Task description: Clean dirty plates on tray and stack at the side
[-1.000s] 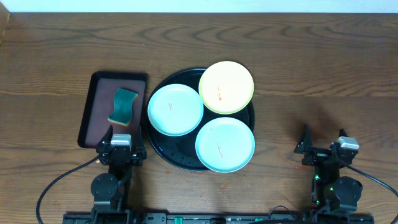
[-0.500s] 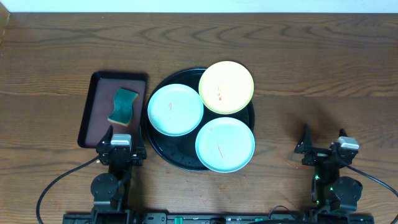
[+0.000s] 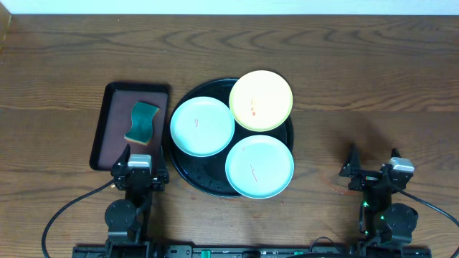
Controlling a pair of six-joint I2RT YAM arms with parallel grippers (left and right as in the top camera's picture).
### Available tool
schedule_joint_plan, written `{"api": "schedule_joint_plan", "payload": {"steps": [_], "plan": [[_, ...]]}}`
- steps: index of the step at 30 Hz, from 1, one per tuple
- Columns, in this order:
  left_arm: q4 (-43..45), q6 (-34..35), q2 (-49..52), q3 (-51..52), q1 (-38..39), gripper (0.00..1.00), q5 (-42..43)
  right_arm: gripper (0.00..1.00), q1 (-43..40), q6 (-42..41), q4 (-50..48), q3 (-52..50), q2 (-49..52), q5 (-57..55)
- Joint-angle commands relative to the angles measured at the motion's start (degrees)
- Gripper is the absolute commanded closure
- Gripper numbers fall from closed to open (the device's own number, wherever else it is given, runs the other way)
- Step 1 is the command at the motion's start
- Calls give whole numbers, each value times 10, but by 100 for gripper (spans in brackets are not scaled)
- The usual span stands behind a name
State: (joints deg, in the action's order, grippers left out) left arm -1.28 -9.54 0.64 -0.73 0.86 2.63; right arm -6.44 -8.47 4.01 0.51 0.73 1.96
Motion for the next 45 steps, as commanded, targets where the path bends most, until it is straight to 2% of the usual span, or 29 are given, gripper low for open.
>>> {"api": "schedule_joint_plan", "payload": {"steps": [1, 26, 35, 43, 45], "plan": [[-28, -9, 1, 5, 1, 26, -7, 1, 5, 4, 0, -2, 1, 5], [-28, -9, 1, 5, 1, 25, -7, 1, 5, 4, 1, -2, 1, 5], [-28, -9, 1, 5, 1, 26, -7, 1, 5, 8, -8, -2, 1, -55], [-26, -7, 1, 5, 1, 26, 1, 1, 5, -28, -18, -2, 1, 9], [-25, -3, 1, 5, 1, 26, 34, 1, 5, -47, -21, -2, 1, 40]]}}
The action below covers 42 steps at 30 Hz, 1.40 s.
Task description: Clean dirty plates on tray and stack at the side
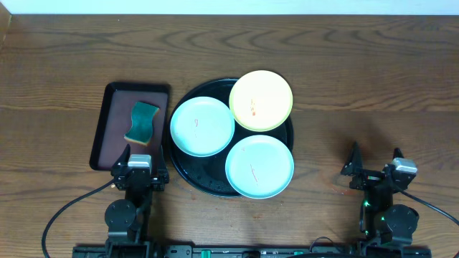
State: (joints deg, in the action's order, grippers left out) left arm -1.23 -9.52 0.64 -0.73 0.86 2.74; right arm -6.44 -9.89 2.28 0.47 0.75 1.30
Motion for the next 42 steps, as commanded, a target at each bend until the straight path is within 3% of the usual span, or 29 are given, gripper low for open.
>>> {"api": "schedule_joint_plan", "payload": {"steps": [1, 10, 19, 26, 36, 39, 42], "plan": [[-25, -3, 3, 4, 1, 26, 44, 1, 5, -33, -3, -2, 1, 67], [-36, 12, 68, -46, 1, 25, 88, 1, 5, -34, 0, 6, 8, 158], [-120, 17, 265, -245, 1, 25, 102, 1, 5, -26, 15, 115, 112, 179], [-278, 16, 449, -456, 1, 25, 115, 1, 5, 10, 112, 299, 315, 204], [-593, 12, 733, -765, 1, 25, 108, 1, 5, 64, 403, 642, 643, 225], [-648, 12, 792, -821, 1, 25, 119, 1, 5, 89, 475, 727, 722, 225], [-645, 12, 821, -830, 1, 25, 163, 1, 5, 79, 474, 759, 768, 230]]}}
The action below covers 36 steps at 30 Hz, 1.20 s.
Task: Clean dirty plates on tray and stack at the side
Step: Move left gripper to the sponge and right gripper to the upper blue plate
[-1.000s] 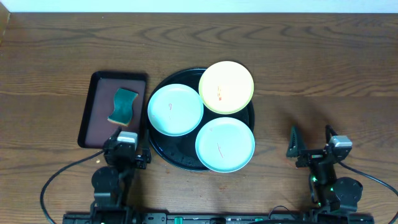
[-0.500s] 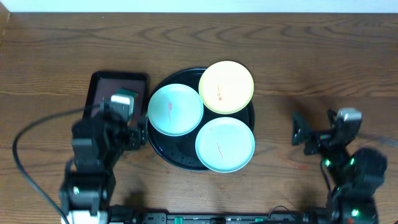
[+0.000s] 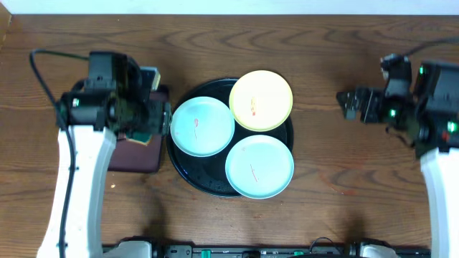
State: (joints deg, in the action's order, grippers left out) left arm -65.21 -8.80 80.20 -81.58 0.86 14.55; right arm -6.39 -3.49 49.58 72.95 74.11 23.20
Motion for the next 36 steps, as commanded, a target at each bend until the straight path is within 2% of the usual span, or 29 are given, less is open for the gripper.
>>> {"api": "schedule_joint_plan", "payload": {"steps": [1, 3, 5, 7, 12, 15, 18, 20, 21, 26, 30, 36], "plan": [[-3, 5, 32, -21, 1, 25, 50, 1, 5, -6, -11, 34, 43, 25], [0, 5, 43, -21, 1, 25, 49, 1, 5, -44, -38, 34, 61, 68], [3, 5, 54, -21, 1, 25, 49, 5, 12, -42, -66, 34, 81, 125], [21, 7, 62, -21, 1, 25, 50, 6, 30, -45, -77, 34, 94, 130], [40, 16, 66, -21, 1, 25, 20, 9, 150, -121, -82, 45, 141, 24], [43, 65, 66, -33, -8, 25, -40, 16, 217, -161, -77, 78, 177, -26], [31, 124, 66, -55, -30, 25, -127, 22, 278, -193, -54, 134, 228, -66], [27, 139, 66, -69, -52, 25, -156, 24, 317, -216, -28, 186, 278, -100], [28, 139, 66, -72, -71, 25, -157, 30, 340, -231, -8, 221, 315, -120], [29, 139, 70, -70, -113, 26, -157, 42, 385, -277, 17, 272, 391, -144], [29, 139, 78, -70, -135, 26, -157, 47, 411, -304, 24, 272, 439, -151], [29, 138, 101, -68, -138, 27, -156, 60, 436, -312, 33, 272, 503, -150]]}}
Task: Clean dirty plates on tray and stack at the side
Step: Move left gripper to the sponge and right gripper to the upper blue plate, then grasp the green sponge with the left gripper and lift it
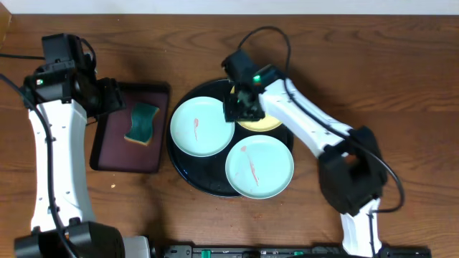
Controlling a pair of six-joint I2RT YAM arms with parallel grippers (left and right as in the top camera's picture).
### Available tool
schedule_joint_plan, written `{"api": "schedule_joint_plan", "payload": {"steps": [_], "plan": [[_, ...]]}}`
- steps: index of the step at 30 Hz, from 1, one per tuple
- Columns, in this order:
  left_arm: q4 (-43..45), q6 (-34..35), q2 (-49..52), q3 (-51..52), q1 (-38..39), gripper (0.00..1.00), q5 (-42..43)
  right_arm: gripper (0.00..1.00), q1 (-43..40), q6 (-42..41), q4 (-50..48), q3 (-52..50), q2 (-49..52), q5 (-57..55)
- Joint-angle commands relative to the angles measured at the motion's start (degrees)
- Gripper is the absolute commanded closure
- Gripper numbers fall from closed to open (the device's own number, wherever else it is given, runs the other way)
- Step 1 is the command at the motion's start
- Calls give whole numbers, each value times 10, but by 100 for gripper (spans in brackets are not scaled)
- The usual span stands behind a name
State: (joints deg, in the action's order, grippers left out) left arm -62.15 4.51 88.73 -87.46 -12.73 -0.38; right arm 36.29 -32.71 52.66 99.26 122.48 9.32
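Note:
A round black tray (188, 170) holds three plates. One pale blue plate (202, 126) with a red smear lies at its left and another pale blue plate (259, 166) at its front. The yellow plate (267, 123) at the back is mostly covered by my right arm. My right gripper (237, 109) sits over that plate's left rim; its jaws cannot be made out. A green and yellow sponge (141, 123) lies on a dark red rectangular tray (115, 150). My left gripper (109, 97) hovers at that tray's back left corner, apart from the sponge, its state unclear.
The right arm stretches from the front right across the table to the round tray. The left arm rises along the left edge. Bare wooden table lies to the right of the round tray and behind both trays.
The right gripper has gone from the table's right side to the yellow plate's left rim. The left gripper, then over the sponge, is now at the red tray's back left corner. The sponge has not shifted.
Both arms were folded at the table's front edge for the first two moments, plates and sponge untouched. Then the left arm stood over the sponge tray and the right arm was raised at the right. Now the right gripper is at the yellow plate.

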Motion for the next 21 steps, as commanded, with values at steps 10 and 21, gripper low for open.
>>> {"api": "schedule_joint_plan", "payload": {"steps": [10, 21], "plan": [[-3, 5, 61, -9, -2, 27, -7, 75, 16, -50, -22, 8, 61, -16], [-3, 5, 113, -9, -2, 27, -7, 99, 17, -61, -33, 8, 89, -16]]}}
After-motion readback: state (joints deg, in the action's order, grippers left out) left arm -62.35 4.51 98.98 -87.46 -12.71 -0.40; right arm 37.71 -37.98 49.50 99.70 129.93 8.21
